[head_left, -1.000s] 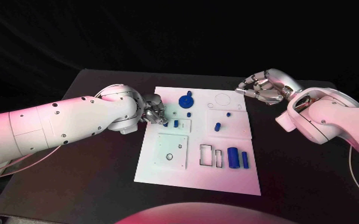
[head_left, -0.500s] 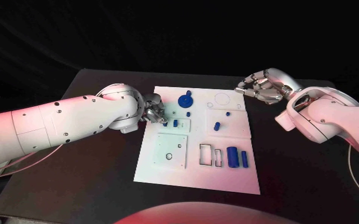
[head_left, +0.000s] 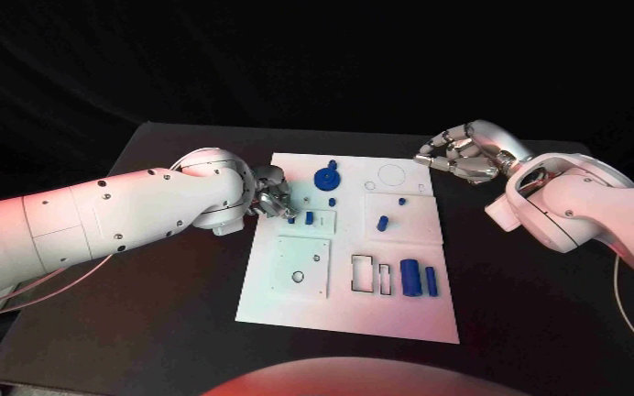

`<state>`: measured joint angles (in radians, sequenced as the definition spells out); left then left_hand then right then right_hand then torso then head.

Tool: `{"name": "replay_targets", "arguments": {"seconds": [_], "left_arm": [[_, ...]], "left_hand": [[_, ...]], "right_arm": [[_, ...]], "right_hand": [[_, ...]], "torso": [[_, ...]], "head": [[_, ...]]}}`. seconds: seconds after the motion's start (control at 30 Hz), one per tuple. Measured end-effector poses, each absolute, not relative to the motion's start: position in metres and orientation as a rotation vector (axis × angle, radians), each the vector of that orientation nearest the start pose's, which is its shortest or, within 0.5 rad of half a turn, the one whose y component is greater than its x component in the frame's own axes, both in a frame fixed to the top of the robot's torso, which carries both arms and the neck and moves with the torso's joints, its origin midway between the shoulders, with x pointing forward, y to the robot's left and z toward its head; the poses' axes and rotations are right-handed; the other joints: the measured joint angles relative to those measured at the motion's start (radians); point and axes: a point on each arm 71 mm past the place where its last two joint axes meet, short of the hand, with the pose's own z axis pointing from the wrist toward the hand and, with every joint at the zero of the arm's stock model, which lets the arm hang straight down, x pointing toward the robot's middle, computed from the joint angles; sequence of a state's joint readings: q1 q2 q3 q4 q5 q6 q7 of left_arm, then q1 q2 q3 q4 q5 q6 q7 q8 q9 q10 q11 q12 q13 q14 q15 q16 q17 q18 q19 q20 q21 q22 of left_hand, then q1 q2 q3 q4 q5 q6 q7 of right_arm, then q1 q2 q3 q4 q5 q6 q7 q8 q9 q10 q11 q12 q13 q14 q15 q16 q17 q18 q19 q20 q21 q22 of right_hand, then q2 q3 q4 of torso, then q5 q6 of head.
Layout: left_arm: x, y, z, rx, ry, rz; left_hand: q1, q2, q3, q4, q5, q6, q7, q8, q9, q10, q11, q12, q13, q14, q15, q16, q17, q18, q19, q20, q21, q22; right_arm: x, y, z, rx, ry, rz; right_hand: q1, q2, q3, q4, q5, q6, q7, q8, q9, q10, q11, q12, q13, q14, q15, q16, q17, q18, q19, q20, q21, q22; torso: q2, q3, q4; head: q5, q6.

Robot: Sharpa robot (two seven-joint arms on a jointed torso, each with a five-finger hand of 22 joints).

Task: Assemble the parts on the task board

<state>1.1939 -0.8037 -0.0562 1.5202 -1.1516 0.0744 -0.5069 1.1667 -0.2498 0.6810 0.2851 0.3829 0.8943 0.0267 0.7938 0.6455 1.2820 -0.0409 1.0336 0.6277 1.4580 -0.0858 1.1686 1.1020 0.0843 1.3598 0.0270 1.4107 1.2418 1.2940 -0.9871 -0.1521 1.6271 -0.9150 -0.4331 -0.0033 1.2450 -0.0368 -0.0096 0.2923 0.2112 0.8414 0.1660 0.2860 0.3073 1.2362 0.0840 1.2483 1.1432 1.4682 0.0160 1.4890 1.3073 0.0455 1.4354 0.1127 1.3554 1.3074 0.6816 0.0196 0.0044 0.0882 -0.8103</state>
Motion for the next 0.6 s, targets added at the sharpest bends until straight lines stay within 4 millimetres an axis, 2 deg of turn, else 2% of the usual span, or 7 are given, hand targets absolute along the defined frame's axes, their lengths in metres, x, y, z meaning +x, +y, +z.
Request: {"name": "replay_targets", "arguments": {"seconds": [0.33, 0.6], "left_arm": [[0.4742, 0.1997, -0.2321, -0.13, 2.277, -0.404], [0.4748, 0.2012, -0.2326, -0.134, 2.279, -0.402]], "left_hand": [[-0.056, 0.002, -0.079, 0.007, 0.0, 0.016, -0.006, 0.002, -0.01, 0.001, -0.002, 0.004, 0.005, 0.0, 0.0, 0.0, 0.001, 0.0, 0.0, 0.0, 0.0, 0.002], [-0.075, 0.01, -0.106, 0.008, 0.0, 0.016, -0.006, 0.002, -0.013, 0.001, -0.002, 0.008, 0.009, 0.0, 0.0, 0.0, 0.001, 0.0, 0.0, 0.0, 0.0, 0.002]], "right_arm": [[0.4685, -0.2488, -0.1716, 0.345, 1.677, 0.858], [0.4684, -0.2494, -0.1715, 0.346, 1.676, 0.857]], "right_hand": [[-0.003, 0.003, 0.0, 0.0, 0.0, 0.0, 0.0, 0.0, 0.0, 0.0, 0.0, 0.0, -0.002, 0.0, 0.0, -0.004, 0.0, 0.0, -0.004, 0.004, -0.005, 0.0], [-0.004, 0.004, -0.001, 0.001, 0.0, -0.003, 0.003, 0.0, 0.0, 0.0, 0.0, -0.004, -0.002, 0.0, 0.0, -0.004, 0.0, 0.0, -0.004, 0.004, -0.005, 0.001]], "torso": [[0.0, 0.0, 0.0], [0.0, -0.0001, 0.0002]], "head": [[-0.001, 0.001], [-0.002, 0.003]]}}
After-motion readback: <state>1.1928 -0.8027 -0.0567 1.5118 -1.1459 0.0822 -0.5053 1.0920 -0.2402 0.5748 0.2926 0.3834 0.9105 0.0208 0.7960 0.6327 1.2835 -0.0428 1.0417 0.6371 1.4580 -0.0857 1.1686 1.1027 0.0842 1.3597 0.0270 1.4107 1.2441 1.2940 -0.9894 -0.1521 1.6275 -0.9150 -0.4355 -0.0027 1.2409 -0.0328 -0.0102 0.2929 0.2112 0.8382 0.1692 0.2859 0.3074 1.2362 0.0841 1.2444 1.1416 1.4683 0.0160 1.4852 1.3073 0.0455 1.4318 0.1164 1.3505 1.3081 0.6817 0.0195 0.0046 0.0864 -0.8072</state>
